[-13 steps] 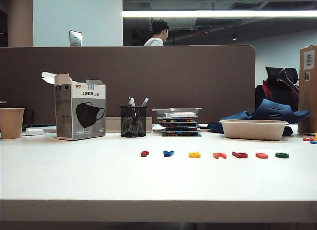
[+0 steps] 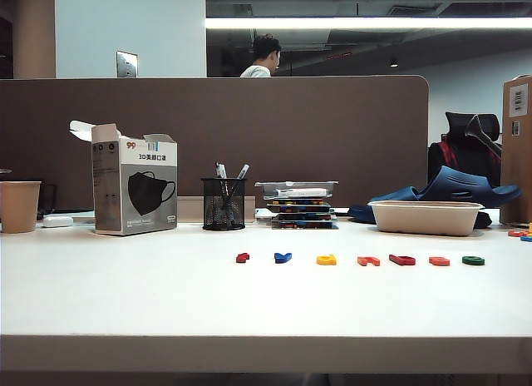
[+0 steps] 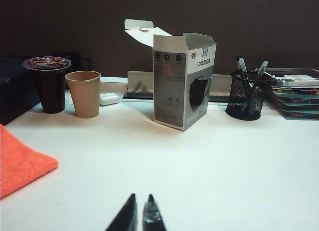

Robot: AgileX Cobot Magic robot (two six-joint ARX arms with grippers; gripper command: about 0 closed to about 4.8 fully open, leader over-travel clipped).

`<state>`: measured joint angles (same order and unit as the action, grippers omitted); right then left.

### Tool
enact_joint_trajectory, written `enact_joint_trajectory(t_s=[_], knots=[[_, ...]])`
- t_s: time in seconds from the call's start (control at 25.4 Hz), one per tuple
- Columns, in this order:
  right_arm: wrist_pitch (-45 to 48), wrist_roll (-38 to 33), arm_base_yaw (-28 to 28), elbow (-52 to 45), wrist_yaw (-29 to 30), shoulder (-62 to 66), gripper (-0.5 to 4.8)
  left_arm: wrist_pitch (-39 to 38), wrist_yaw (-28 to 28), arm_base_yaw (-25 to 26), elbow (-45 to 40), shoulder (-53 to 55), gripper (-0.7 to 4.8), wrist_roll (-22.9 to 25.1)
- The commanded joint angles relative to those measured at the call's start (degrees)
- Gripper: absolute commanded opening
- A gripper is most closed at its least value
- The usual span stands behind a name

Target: Select the appropriate letters from the row of letter magnets placed on the table to arrange into the word "yes".

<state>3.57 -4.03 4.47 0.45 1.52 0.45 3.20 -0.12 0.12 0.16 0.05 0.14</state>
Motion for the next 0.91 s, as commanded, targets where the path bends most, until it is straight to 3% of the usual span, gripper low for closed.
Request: enact_joint_trajectory(t_s=[0.04,0.24,0.35,0.75,0.91], knots=[[0.6,-0.1,0.0,-0.4,-0.1,-0.6,0.09,0.7,0.4,0.0,0.3,0.0,0.22,-0.2],[0.5,-0.1,0.0,-0.4,-0.1,-0.6,0.09,0.6,5.5,0.0,1.9,0.0,0.21,-2.3],[0.6,-0.1,0.0,-0.4,-0.1,-0.6,0.09,-0.1,5.8,0.0,4.2,0.0,0.21,-2.3],[0.6,-0.1,0.0,-0.4,-0.1,-0.6,0.09,-18.1,14.8,0.0,20.6,0.0,0.17,-2.6],[0.6,-0.1,0.0,-0.4,-0.1,-0.6,0.09,-21.8,16.1,0.0,25.2,0.3,0.17,-2.5]])
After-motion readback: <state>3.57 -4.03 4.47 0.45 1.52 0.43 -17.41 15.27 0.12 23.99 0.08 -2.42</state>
